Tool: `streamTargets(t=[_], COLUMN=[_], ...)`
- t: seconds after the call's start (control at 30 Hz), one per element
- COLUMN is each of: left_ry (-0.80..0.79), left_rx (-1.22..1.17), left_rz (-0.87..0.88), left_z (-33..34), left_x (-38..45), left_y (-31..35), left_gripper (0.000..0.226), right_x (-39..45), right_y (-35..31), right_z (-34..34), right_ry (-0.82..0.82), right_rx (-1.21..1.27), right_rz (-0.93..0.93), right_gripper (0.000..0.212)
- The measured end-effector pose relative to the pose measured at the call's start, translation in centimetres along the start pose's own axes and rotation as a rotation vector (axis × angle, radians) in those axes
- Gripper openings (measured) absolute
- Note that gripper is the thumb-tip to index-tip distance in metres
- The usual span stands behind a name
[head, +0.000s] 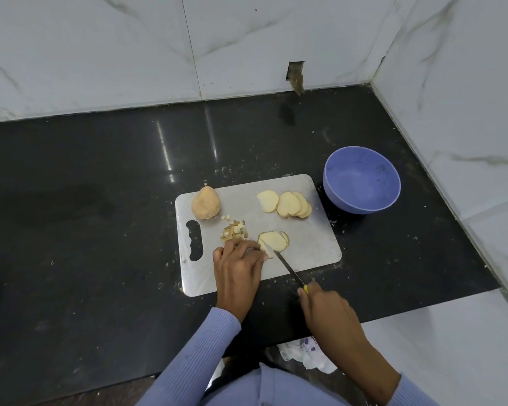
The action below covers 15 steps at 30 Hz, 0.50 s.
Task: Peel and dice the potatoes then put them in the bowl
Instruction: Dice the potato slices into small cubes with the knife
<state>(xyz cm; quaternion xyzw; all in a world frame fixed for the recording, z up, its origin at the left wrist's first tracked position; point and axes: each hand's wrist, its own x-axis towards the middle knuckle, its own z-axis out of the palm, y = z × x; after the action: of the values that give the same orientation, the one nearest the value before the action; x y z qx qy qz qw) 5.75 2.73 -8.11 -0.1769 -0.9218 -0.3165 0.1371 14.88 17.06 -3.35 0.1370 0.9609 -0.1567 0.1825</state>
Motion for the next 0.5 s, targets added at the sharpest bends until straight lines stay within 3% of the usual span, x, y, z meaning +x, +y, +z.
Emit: streamTargets(t=[0.2,0.5], left_ry=[0.023,-0.049], left_rx=[-0.053,-0.016], left_rz=[-0.098,-0.224], left_z=[0.1,0.0], left_x=[-0.1,0.6], left_y=[0.1,-0.1], left_gripper=[0.011,0.012], right_x=[1.7,3.0], right_y=[-2.0,-2.8], right_z=[-0.9,-0.6], right_ry=[0.059,0.02], right_rx=[0.004,-0.093], right_rz=[-0.089,-0.092], right_gripper=[0.037,0.035])
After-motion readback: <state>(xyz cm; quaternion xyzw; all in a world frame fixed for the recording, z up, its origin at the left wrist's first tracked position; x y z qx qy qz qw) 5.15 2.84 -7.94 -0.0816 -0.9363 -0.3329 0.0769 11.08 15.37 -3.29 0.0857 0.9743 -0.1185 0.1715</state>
